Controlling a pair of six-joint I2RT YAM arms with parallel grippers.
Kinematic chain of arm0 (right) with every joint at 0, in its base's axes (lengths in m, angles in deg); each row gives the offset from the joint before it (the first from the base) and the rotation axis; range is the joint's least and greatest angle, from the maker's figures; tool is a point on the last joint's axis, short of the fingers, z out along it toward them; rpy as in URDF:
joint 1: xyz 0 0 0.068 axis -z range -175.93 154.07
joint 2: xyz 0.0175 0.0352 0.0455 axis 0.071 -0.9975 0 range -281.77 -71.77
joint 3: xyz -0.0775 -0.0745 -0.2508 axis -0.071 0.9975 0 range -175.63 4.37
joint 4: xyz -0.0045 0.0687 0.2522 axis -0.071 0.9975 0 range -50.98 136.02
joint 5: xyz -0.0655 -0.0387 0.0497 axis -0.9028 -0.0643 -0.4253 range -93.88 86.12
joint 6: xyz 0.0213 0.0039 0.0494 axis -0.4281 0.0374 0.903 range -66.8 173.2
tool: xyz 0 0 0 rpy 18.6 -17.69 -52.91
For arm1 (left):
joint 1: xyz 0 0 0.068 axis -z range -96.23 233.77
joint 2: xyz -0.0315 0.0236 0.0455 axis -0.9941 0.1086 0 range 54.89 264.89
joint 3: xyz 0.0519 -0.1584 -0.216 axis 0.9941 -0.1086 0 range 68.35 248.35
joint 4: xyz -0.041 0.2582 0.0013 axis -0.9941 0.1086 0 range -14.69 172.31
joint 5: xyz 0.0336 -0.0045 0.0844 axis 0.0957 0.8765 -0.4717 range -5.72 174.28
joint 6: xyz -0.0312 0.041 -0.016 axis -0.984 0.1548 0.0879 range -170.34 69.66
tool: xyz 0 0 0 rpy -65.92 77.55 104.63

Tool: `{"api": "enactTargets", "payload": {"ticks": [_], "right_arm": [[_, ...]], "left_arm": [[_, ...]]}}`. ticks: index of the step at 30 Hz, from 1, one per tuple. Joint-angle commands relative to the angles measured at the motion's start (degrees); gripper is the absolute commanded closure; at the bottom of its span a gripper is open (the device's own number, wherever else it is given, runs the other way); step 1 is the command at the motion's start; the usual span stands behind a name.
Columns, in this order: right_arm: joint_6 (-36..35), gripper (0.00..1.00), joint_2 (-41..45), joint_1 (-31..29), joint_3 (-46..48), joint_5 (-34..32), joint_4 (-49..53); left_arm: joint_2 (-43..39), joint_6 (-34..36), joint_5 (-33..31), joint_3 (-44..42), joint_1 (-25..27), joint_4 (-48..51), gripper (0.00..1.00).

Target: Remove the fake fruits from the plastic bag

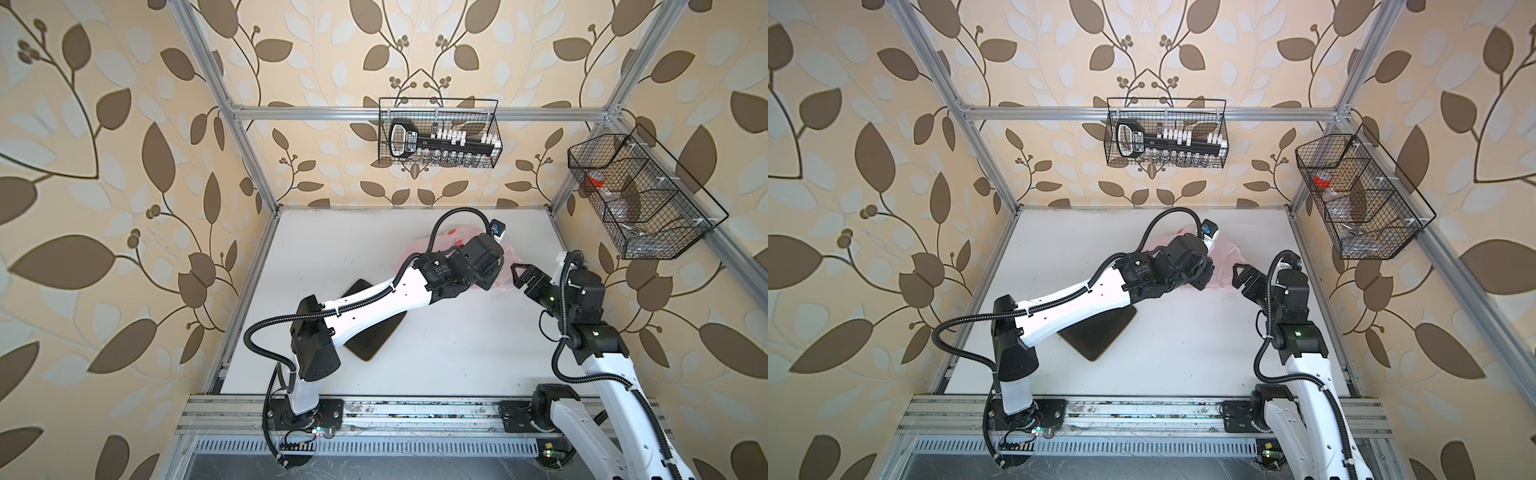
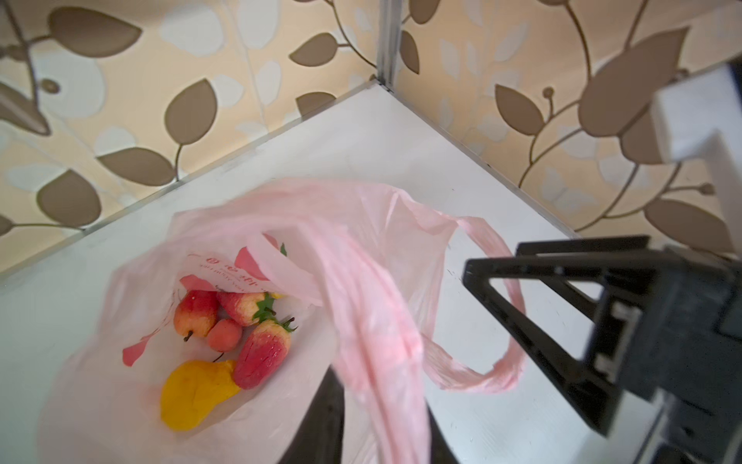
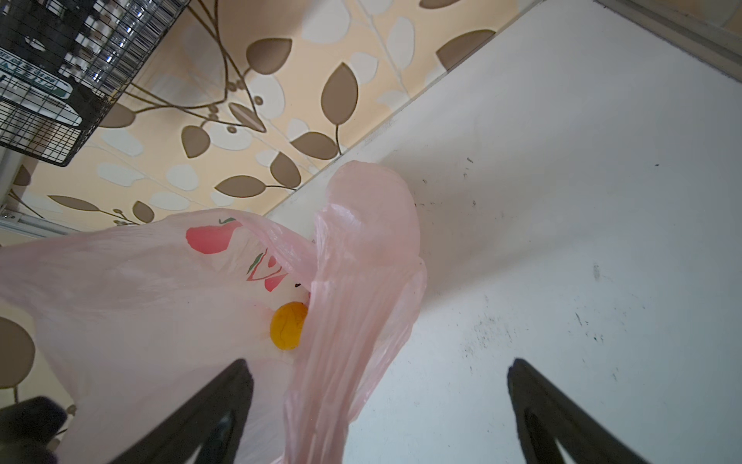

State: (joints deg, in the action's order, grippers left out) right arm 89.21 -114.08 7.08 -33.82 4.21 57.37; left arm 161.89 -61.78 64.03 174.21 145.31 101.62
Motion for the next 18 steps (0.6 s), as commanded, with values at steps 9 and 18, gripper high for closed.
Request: {"api": "enactTargets", "payload": {"ticks": [9, 18], "right_arm": [[-4.0, 0.08, 1.9, -0.6, -13.4, -7.5, 3.7], [-21.7, 0.17, -12.4, -31.2, -26.1, -20.4, 10.8]], "left_arm": [[-28.4, -10.8, -5.3, -39.8, 0.1, -32.8, 1.0], [-36.9, -18.1, -4.3, -54.4, -0.1, -39.4, 1.0]]}}
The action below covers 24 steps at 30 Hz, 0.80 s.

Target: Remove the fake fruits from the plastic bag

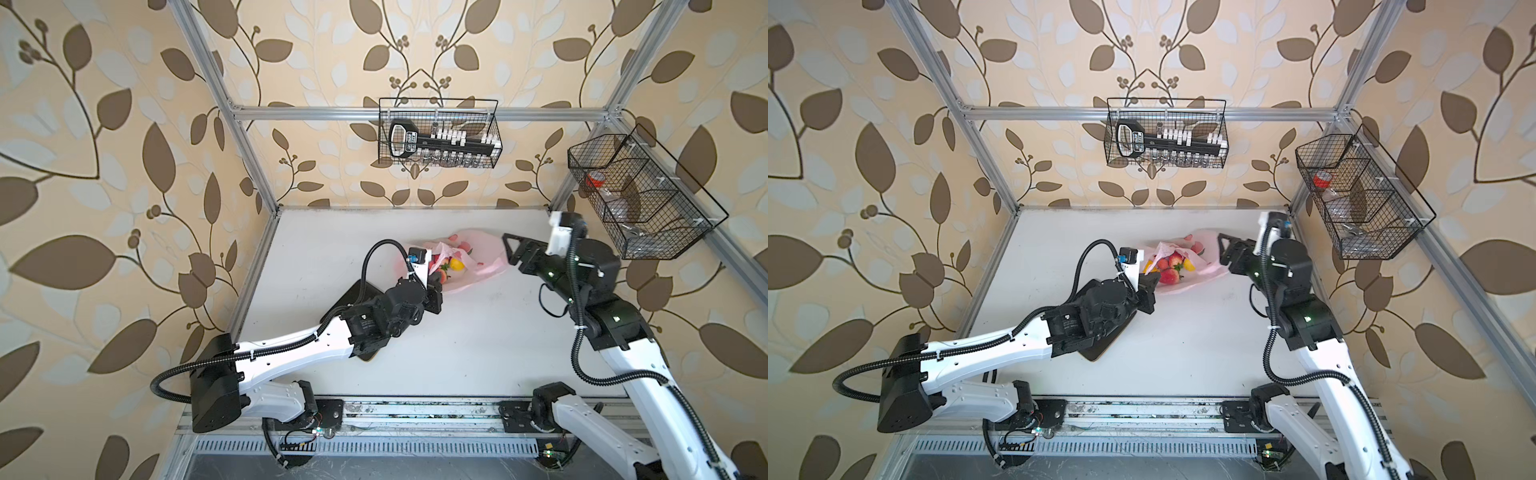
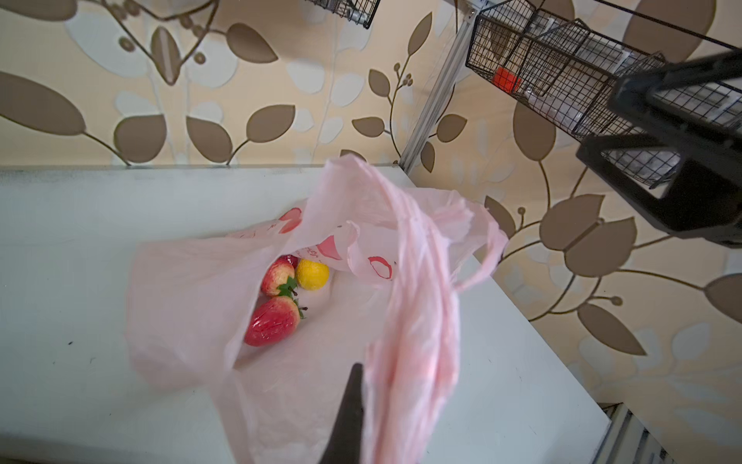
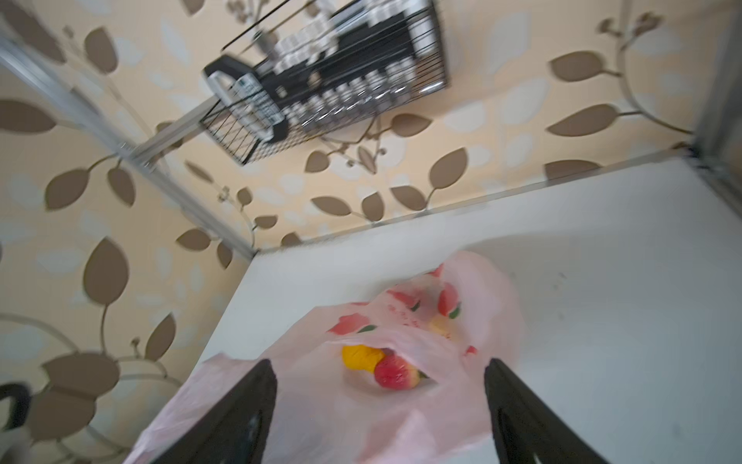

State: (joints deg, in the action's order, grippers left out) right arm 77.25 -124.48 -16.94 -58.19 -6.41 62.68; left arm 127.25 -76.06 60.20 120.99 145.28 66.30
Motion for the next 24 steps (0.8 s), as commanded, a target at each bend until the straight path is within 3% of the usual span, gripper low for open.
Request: {"api": "enactTargets", "payload": {"ticks": [1, 5, 9, 12, 17, 22, 24], "right_arm": [[-13.7, 0.16, -2.8, -10.3, -2.1, -12.2, 5.9], [-26.3, 0.15, -4.2, -15.2, -3.2, -13.9, 8.4], [-36.8, 0.21, -3.0, -17.5, -3.0, -13.7, 13.6], [-47.4, 0.22, 0.1, -19.8, -1.7, -15.5, 17.9], [-67.3, 0.22, 5.4, -22.2, 3.9, -12.5, 23.2], [-70.8, 0.22, 2.6, -24.5, 3.2, -13.1, 28.4], [-72.6, 0.22, 1.6, -25.9, 4.6, -16.5, 27.8]], "left_arm": [[-2.8, -4.1, -0.7, -1.5, -0.2, -3.0, 1.0], [-5.1, -6.4, -2.8, -3.5, -0.6, 0.5, 1.0], [-7.0, -10.2, -4.5, -5.6, -1.2, 2.9, 1.0], [-7.8, -11.9, -4.3, -7.0, -1.2, 2.6, 1.0], [-7.8, -12.7, -3.7, -7.0, -1.2, 3.1, 1.0], [-7.1, -13.3, -3.1, -7.4, -1.2, 2.1, 1.0], [-6.7, -13.5, -2.3, -7.3, -1.3, 1.8, 1.0]]}}
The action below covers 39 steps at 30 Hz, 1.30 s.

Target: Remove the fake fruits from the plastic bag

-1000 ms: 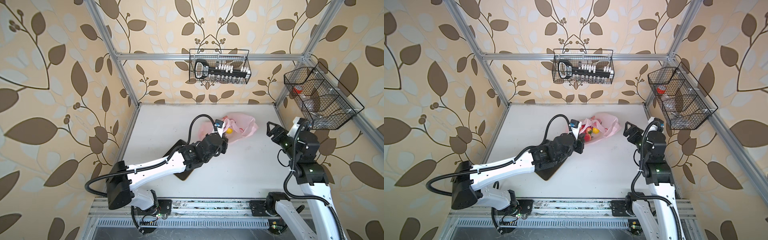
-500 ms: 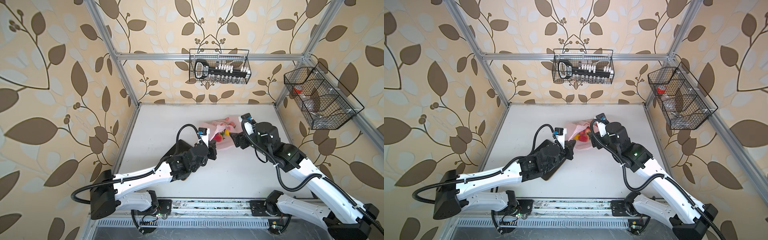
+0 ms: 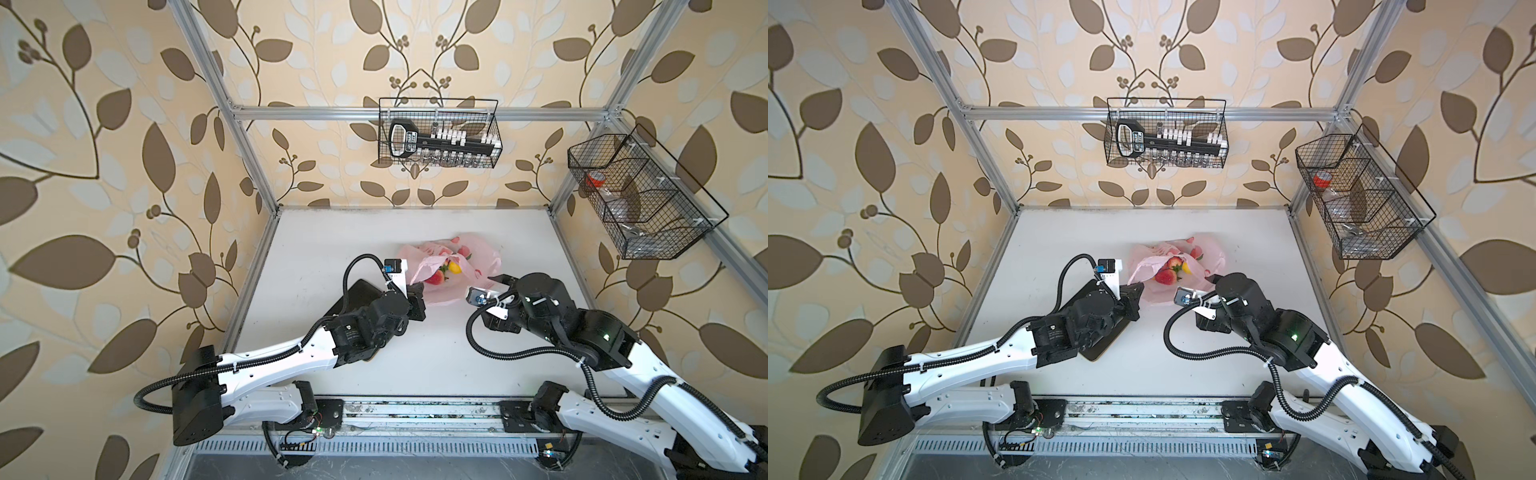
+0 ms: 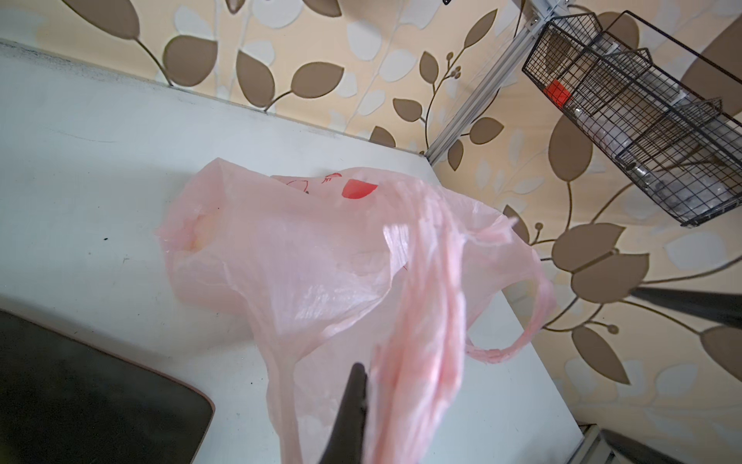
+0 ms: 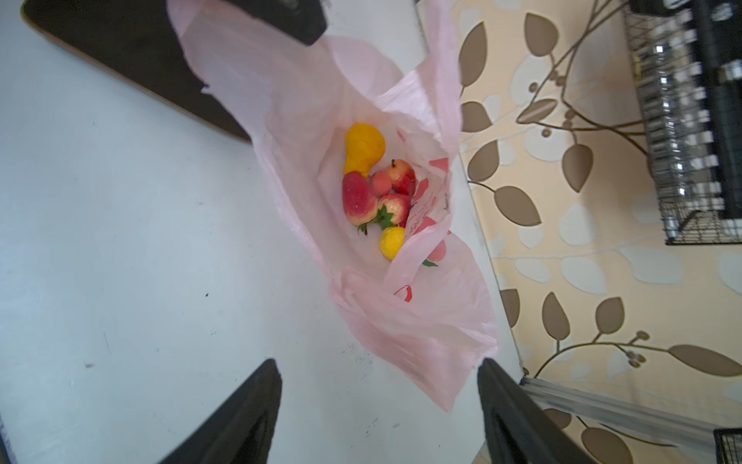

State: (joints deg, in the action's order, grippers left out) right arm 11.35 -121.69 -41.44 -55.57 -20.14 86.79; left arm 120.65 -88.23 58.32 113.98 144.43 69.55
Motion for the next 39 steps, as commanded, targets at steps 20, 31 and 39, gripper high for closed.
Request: {"api": "enactTargets", "payload": {"ticks": [20, 31, 39], "right_arm": [[-20.9, 0.34, -8.2, -3.1, 11.8, -18.9, -17.9], [-17.4, 0.67, -13.5, 0.8, 12.4, -17.1, -23.2], [9.9, 1.0, -10.9, 7.5, 11.8, -10.4, -37.3]], "left_arm": [[-0.1, -4.0, 3.4, -0.6, -0.4, -1.9, 1.0], [-3.3, -4.3, 1.5, -0.5, -0.4, 2.2, 1.0], [-2.3, -8.2, -0.2, 1.2, -3.6, 4.8, 1.0]]}}
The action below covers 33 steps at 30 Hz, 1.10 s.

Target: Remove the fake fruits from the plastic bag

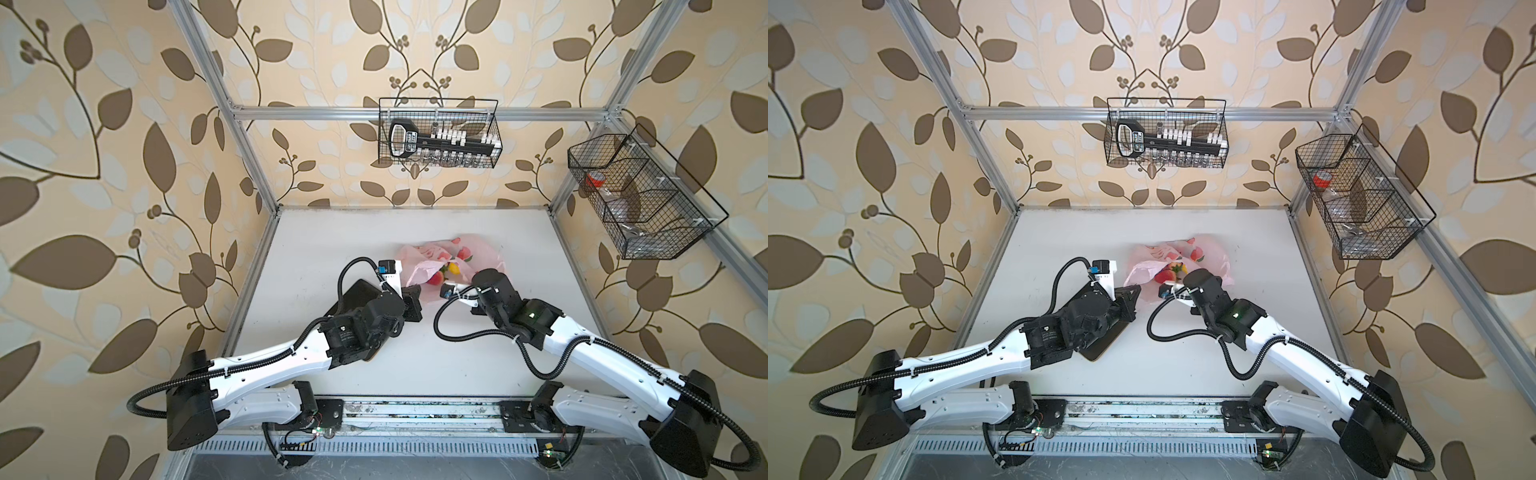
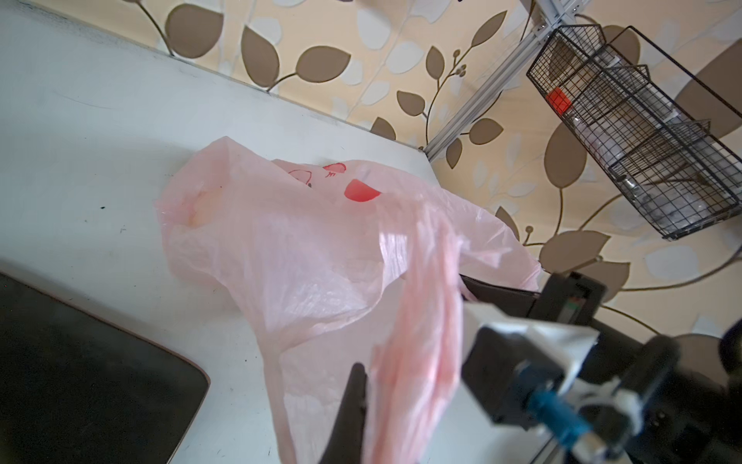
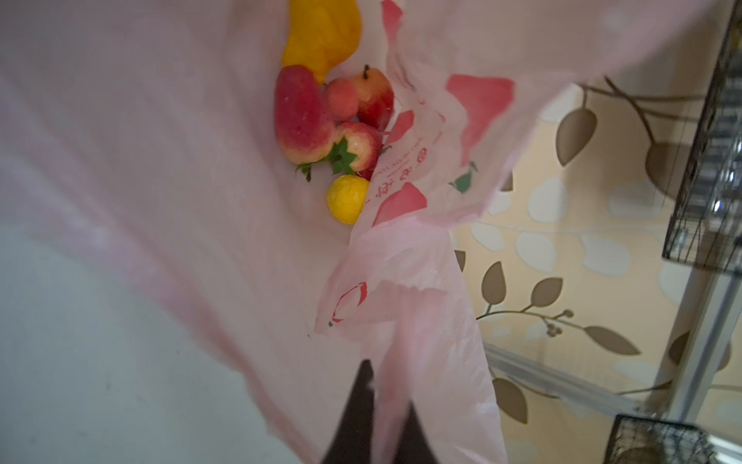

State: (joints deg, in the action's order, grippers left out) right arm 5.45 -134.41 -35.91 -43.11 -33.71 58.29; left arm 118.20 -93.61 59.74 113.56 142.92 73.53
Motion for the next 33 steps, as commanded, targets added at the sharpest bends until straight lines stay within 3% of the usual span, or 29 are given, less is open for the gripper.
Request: {"api": "enactTargets", "payload": {"ticks": [1, 3, 9, 12, 15, 19, 24, 30, 33], "right_arm": [[23.7, 1.0, 1.9, 3.0, -1.0, 3.7, -10.3], [37.2, 1.0, 1.6, 5.3, -2.1, 6.2, -11.5], [68.3, 1.0, -0.8, 18.3, -5.9, 26.7, -17.2], [79.6, 1.0, -4.6, 26.6, -9.3, 36.6, -23.7], [87.2, 1.0, -9.5, 31.3, -14.8, 41.3, -28.2], [91.9, 1.0, -15.9, 33.7, -23.4, 42.8, -32.3], [94.3, 1.0, -19.5, 34.8, -29.8, 39.3, -35.9], [93.8, 1.0, -20.3, 35.0, -28.8, 38.0, -40.3], [91.3, 1.0, -17.6, 35.1, -24.1, 37.9, -40.3]], "left_arm": [[0.7, -3.8, -0.1, 2.1, -3.6, 1.0, 1.0], [1.6, -5.3, 4.1, 2.9, -7.7, 0.2, 1.0], [9.5, -6.7, 17.3, 12.5, -19.2, -2.7, 1.0], [16.7, -4.2, 23.6, 23.0, -23.8, -0.5, 1.0], [25.0, -3.1, 28.2, 34.3, -27.9, 2.6, 1.0], [34.3, -2.7, 33.8, 48.0, -32.5, 4.6, 1.0], [42.1, -3.0, 40.1, 62.3, -36.8, 5.6, 1.0], [51.9, -2.9, 47.5, 79.8, -39.8, 8.1, 1.0], [53.5, -3.8, 52.4, 80.0, -40.1, 7.8, 1.0]]}}
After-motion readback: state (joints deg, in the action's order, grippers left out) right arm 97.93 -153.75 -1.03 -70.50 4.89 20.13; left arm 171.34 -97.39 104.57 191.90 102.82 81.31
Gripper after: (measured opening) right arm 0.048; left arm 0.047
